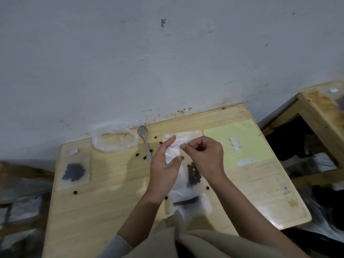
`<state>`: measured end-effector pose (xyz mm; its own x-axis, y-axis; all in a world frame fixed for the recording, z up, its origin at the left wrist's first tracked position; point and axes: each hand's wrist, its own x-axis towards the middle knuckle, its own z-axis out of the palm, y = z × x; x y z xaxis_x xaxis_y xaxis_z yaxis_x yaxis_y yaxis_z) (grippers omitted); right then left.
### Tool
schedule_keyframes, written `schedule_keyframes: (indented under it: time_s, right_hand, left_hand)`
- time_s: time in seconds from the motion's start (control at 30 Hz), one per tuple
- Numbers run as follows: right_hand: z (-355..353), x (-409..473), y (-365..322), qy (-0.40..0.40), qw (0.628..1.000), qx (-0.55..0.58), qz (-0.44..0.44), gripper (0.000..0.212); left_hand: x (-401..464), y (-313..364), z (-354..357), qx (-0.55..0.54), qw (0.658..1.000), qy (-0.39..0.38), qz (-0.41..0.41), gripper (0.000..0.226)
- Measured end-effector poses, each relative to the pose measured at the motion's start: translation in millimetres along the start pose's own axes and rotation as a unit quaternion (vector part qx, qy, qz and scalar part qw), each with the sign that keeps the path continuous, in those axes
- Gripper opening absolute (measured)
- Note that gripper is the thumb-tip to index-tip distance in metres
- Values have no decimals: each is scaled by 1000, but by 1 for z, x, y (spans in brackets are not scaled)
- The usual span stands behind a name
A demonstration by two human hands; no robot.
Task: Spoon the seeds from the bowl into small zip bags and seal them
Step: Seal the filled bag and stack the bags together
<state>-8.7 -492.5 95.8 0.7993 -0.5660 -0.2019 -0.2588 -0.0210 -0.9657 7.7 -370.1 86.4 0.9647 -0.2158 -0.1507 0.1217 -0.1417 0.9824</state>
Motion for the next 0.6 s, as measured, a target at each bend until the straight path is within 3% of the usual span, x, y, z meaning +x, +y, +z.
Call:
schedule_keyframes:
  time_s: [0.2,0.37,0.6]
  right_hand:
    - [33,-33,-8,-27,997,-52,-41,20]
    - [72,-67,-14,-60,998,0,-27,26]
    - [151,-106,-9,-68,995,73,0,17]
  left_hand:
    - [-21,10,-41,-54,997,45,8,36]
    - [-35,12,-98,-94,992,84,-9,28]
    - [-44,10,-191,-153,982,104,-45,26]
